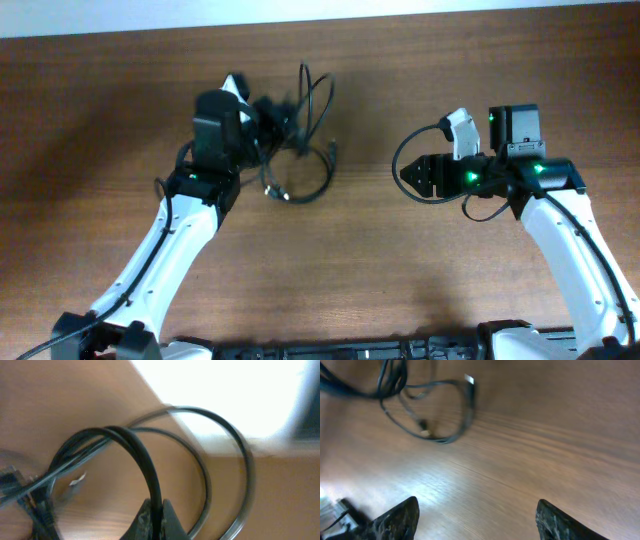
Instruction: Untangle cables
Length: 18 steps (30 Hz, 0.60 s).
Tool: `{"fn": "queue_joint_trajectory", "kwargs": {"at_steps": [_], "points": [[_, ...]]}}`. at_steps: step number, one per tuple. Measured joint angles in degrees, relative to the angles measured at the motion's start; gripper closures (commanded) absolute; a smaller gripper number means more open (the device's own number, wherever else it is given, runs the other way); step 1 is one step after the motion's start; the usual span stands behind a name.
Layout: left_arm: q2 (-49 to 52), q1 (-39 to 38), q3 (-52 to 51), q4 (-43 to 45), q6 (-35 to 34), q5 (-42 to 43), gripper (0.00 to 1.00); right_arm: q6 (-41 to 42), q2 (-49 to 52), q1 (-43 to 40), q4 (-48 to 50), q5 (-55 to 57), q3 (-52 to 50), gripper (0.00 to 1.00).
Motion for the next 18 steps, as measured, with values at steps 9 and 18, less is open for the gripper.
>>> {"fn": "queue_joint_trajectory", "kwargs": {"at_steps": [9, 18], "points": [[0.39, -7.41, -0.31, -14.71, 6.01, -18.16, 1.00, 1.14, 0.00, 0.00, -0.22, 0.09, 0.00, 0.31], [3.56, -17.75, -0.28, -16.76, 18.80, -16.55, 0.25, 2.67, 0.00, 0.11, -0.55, 2.69, 0.00, 0.25]]}}
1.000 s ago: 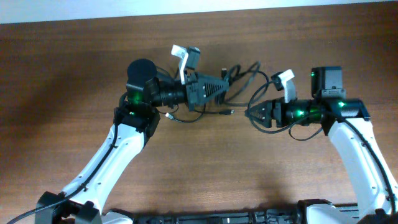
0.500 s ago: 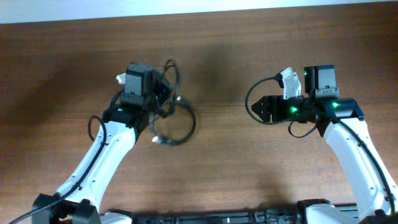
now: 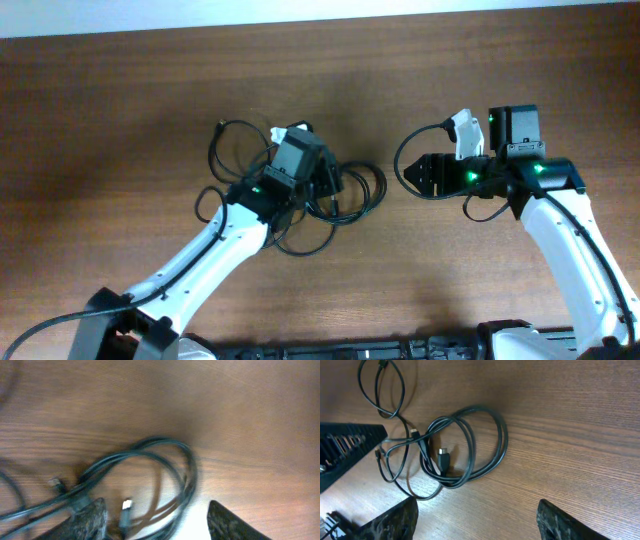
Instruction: Untangle cables
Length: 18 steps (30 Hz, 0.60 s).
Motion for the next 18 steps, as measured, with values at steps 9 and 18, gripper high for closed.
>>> {"fn": "queue_joint_trajectory", "kwargs": {"at_steps": [9, 18], "points": [[0.85, 11.54, -0.02, -7.23, 27.06, 0.09, 0.18, -0.20, 4.74, 11.34, 6.82, 3.72, -0.02, 0.27], [14.62, 11.50, -0.02, -5.31, 39.41, 5.57, 0.52, 0.31, 8.46, 11.47, 6.86, 4.74, -0.02, 0.27]]}}
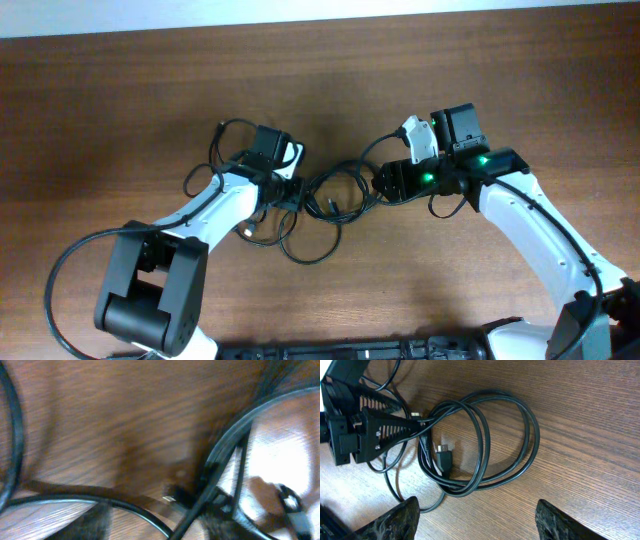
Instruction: Untangle cables
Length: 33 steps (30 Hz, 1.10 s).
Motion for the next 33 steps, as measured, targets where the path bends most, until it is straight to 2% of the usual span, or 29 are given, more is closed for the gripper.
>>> {"fn": "queue_joint_trajectory", "kwargs": {"at_steps": [10, 19, 22, 25, 29, 30, 33], "points": [[0.24, 0.00, 1.97, -4.70, 0.68, 4.35, 0.36, 0.09, 0.00, 0.00, -0.04, 0.00, 0.00, 0.27], [-3.02, 0.00, 1.03, -7.56, 0.68, 4.70, 0.36, 0.13, 0.00, 0.00, -0.04, 0.00, 0.00, 0.27], [-3.02, 0.00, 0.07, -7.63, 0.68, 4.70, 0.39, 0.13, 0.00, 0.00, -0.13, 0.00, 0.00, 0.27], [-3.02, 0.00, 0.07, -8.31, 1.49, 4.68, 0.55, 0.15, 0.00, 0.00, -0.26, 0.00, 0.00, 0.27], [-3.02, 0.00, -0.42, -8.74, 1.99, 4.68, 0.68, 0.13, 0.00, 0.00, -0.26, 0.00, 0.00, 0.27], [-3.02, 0.00, -0.81, -8.90, 2.12, 4.68, 0.78, 0.13, 0.00, 0.00, -0.26, 0.00, 0.00, 0.26], [-3.02, 0.00, -1.31, -9.35, 2.51, 4.68, 0.96, 0.15, 0.00, 0.00, -0.26, 0.00, 0.00, 0.26]]}}
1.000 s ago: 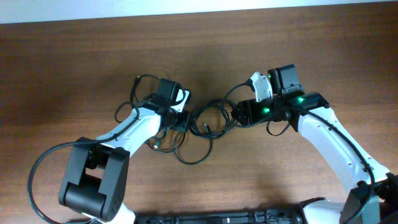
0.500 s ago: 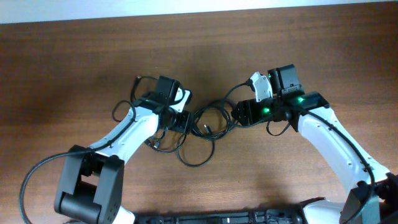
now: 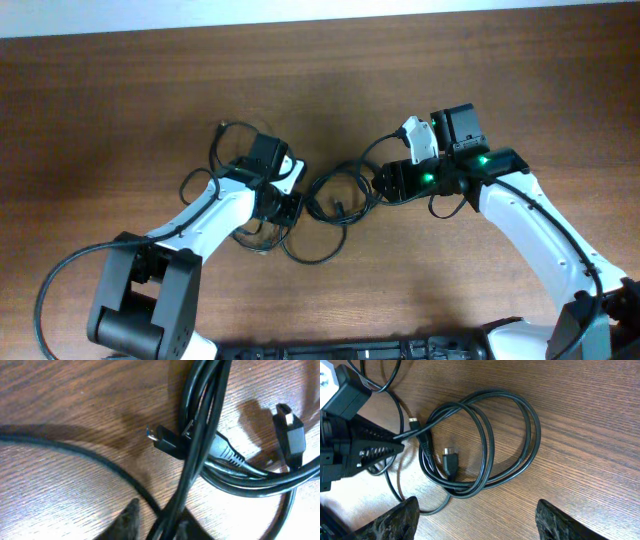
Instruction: Untangle cables
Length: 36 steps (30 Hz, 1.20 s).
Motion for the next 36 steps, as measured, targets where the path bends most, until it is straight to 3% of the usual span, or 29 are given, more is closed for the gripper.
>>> {"fn": "queue_joint_trajectory", "kwargs": {"at_steps": [1, 9, 19, 20, 23, 28, 36], "points": [[0.00, 0.00, 0.00, -0.07, 0.11, 0.02, 1.00, 0.00, 0.00, 0.00, 0.00, 0.00, 0.00, 0.26], [-4.39, 0.00, 1.81, -0.15, 0.09, 0.02, 1.00, 0.00, 0.00, 0.00, -0.28, 0.00, 0.00, 0.25], [-8.66, 0.00, 2.71, -0.70, 0.55, 13.07, 1.00, -0.04, 5.86, 0.79, 3.15, 2.05, 0.00, 0.26], [-8.96, 0.00, 2.71, -1.07, 0.55, 13.40, 1.00, -0.07, 8.46, 0.81, 5.35, 2.38, 0.00, 0.32], [-10.32, 0.00, 2.71, -2.10, 0.87, 15.39, 1.00, 0.02, 13.44, 0.83, 9.64, 2.91, -0.02, 0.34], [-11.04, 0.00, 2.71, -3.06, 1.42, 17.35, 1.00, 1.64, 17.29, 0.85, 17.22, 3.17, 0.00, 0.76], [-11.06, 0.00, 2.71, -3.32, 1.42, 17.62, 1.00, 3.43, 17.31, 0.90, 18.86, 5.01, 0.00, 0.78]]}}
